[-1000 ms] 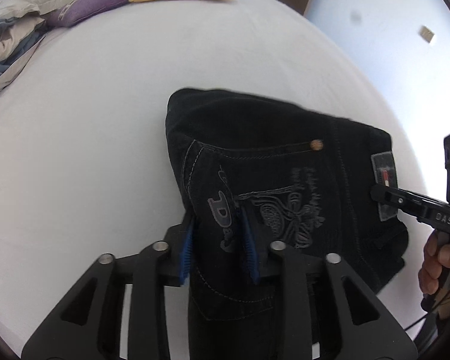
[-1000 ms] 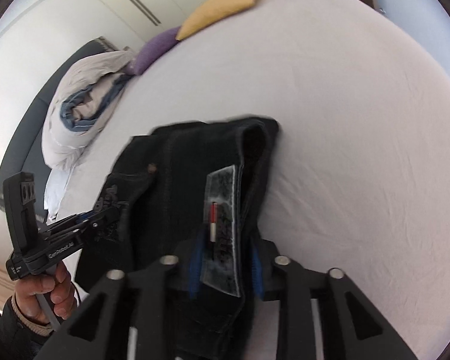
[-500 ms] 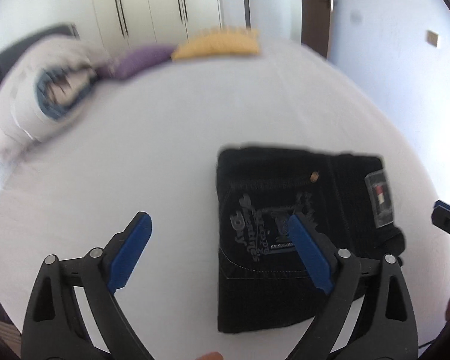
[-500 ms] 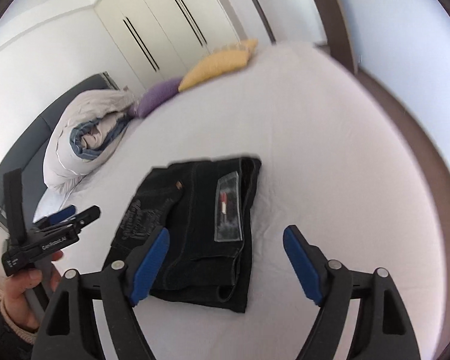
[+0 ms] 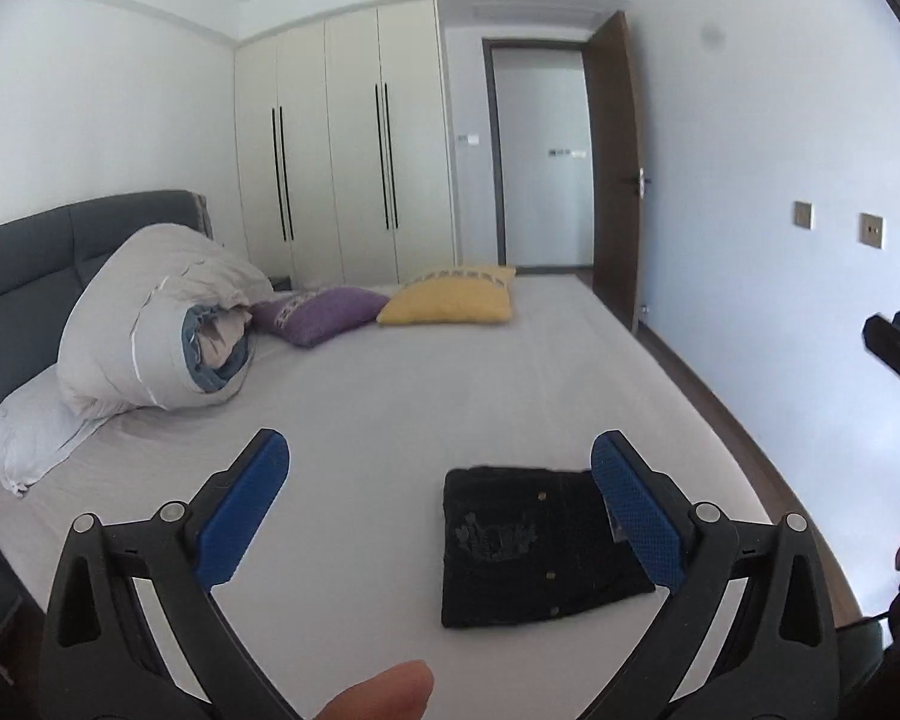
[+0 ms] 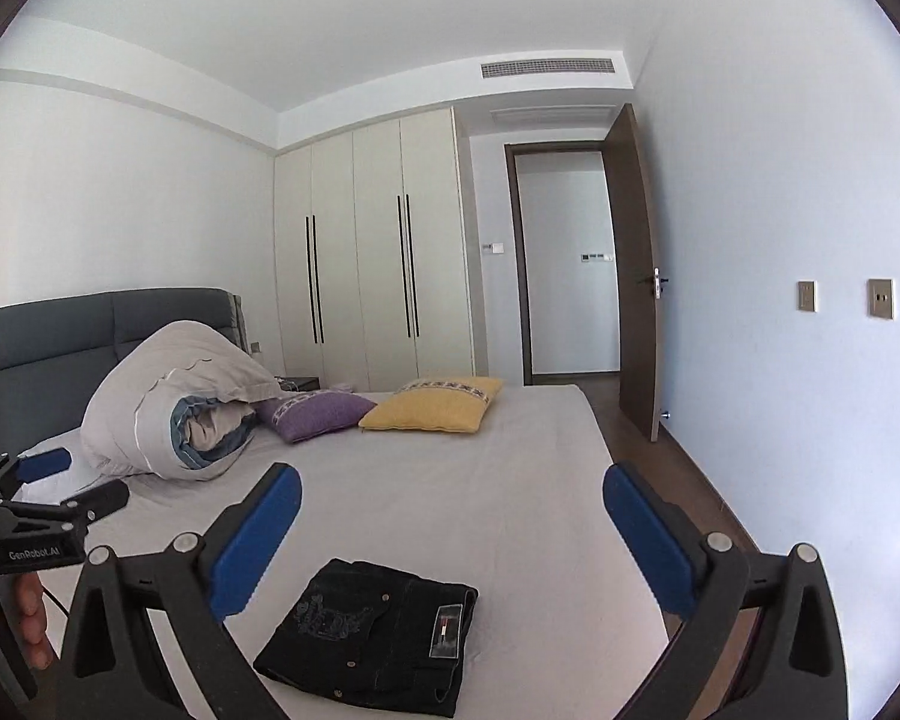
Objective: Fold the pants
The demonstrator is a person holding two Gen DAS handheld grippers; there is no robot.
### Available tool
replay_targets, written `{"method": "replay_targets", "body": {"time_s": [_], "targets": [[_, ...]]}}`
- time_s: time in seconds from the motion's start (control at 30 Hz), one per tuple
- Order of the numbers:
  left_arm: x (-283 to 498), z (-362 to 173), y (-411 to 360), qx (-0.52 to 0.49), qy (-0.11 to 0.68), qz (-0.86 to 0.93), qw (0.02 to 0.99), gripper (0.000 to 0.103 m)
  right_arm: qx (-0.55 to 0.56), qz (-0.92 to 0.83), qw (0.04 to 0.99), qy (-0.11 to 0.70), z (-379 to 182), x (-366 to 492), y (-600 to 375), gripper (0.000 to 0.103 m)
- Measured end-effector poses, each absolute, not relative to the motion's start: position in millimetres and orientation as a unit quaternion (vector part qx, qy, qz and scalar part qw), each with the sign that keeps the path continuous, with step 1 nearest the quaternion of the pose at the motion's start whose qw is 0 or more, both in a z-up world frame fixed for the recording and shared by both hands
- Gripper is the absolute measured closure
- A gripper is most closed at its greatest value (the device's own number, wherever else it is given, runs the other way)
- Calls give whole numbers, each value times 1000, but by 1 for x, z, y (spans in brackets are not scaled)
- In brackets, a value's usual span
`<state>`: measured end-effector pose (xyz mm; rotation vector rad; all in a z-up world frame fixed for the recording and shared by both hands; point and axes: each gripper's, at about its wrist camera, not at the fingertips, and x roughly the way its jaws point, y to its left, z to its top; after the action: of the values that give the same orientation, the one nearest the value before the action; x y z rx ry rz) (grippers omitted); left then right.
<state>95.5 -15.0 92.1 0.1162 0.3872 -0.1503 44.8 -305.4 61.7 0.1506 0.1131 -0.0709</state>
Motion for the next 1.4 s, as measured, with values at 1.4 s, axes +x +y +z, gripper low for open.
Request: {"method": "replay_targets", "body": {"time_s": [1.4], "targets": [[94, -39, -45, 34, 409, -68, 909, 0, 130, -60, 938, 314, -29, 40, -275, 0]]}}
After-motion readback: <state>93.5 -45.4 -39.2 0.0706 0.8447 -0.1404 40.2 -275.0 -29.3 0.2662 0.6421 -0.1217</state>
